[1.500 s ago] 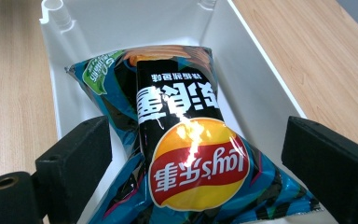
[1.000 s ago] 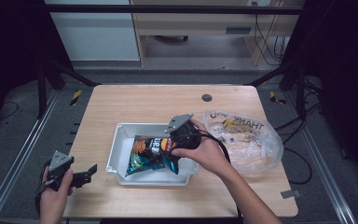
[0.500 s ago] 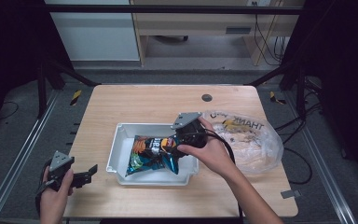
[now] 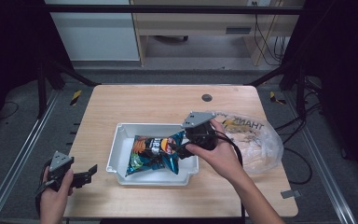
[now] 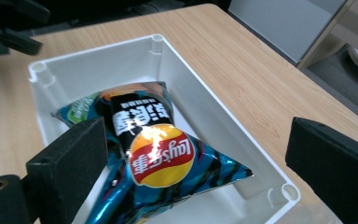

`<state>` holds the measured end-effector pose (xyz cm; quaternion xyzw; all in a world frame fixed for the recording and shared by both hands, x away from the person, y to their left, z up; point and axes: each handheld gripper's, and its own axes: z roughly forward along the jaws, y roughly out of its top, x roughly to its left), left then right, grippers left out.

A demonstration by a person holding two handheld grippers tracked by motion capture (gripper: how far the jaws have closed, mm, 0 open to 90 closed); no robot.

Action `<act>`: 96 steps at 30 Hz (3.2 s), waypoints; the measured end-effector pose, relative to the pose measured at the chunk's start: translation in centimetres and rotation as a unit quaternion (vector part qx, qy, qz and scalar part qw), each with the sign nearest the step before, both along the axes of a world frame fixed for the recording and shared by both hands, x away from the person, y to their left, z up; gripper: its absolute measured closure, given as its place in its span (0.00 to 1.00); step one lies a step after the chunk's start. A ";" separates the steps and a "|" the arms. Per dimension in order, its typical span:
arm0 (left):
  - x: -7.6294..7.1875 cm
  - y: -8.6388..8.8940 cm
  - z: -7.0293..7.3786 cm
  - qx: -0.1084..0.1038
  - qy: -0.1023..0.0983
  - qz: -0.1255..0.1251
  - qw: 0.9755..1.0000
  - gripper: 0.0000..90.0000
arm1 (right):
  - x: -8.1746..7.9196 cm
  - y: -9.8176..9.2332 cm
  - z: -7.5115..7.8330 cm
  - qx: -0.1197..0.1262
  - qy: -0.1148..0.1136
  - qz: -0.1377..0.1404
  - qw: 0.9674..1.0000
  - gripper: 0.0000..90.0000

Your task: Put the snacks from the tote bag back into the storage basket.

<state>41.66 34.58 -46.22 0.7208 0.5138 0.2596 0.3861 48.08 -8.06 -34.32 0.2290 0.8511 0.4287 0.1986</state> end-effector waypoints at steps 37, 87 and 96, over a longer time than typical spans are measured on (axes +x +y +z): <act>0.0 0.2 0.0 0.005 0.000 0.006 1.000 0.03 | -3.9 -8.9 -1.9 0.045 -0.046 -0.146 0.987 0.09; 0.0 0.1 0.0 0.003 0.001 0.004 1.000 0.03 | -4.2 -16.2 -12.2 0.020 0.028 -0.230 0.973 0.09; 0.1 0.1 0.0 0.005 0.002 0.000 1.000 0.03 | -4.6 -15.9 -13.2 -0.010 0.032 -0.216 0.976 0.09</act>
